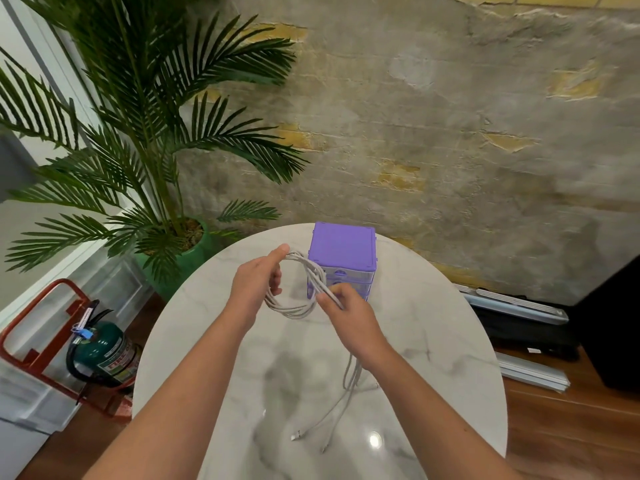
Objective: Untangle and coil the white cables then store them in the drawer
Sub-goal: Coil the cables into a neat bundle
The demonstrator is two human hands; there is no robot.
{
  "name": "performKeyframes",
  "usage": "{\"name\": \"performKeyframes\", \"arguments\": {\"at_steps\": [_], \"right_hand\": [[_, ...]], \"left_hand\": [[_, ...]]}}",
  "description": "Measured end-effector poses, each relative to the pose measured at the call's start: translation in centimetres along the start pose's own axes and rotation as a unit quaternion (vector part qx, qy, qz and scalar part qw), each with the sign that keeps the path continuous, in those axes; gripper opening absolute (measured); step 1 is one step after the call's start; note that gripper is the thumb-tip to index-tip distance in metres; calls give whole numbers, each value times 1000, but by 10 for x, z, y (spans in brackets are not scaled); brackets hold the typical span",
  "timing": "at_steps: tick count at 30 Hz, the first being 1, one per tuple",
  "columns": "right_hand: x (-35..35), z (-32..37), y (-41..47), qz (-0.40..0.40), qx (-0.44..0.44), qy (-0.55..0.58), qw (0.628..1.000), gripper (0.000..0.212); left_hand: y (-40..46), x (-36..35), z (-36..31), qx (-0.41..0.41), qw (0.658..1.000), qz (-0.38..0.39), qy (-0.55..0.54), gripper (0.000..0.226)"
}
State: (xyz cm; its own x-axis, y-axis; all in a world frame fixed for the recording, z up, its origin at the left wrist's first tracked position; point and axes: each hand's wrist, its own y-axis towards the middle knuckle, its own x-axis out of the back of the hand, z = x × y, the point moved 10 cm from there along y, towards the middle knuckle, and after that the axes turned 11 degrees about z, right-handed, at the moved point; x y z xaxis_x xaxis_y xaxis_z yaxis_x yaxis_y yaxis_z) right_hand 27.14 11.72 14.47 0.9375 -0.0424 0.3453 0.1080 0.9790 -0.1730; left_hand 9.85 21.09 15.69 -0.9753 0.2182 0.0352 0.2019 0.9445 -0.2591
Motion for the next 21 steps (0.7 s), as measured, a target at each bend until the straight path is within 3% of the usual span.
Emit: {"name": "performKeyframes", "arguments": {"at_steps": [4, 6, 11, 15, 18, 21], "right_hand": [[16, 4, 1, -45, 10, -26, 999, 17], [14, 6, 2, -37, 10, -53, 998, 17], [9, 15, 0, -29, 17, -91, 995, 25], [0, 24, -4, 1, 51, -123, 991, 25], [1, 26, -2, 20, 54, -175, 983, 18], [16, 24, 0, -12, 35, -217, 976, 21]], "left_hand": [[-2, -29, 16, 91, 981, 141, -98, 35], [-3, -38, 19, 105, 975, 161, -110, 37], [-6, -25, 17, 63, 997, 18, -49, 49], [-6, -11, 6, 35, 996, -74, 25, 45], [-3, -10, 2, 25, 995, -80, 50, 39], [-1, -19, 4, 34, 999, -27, 21, 44]]}}
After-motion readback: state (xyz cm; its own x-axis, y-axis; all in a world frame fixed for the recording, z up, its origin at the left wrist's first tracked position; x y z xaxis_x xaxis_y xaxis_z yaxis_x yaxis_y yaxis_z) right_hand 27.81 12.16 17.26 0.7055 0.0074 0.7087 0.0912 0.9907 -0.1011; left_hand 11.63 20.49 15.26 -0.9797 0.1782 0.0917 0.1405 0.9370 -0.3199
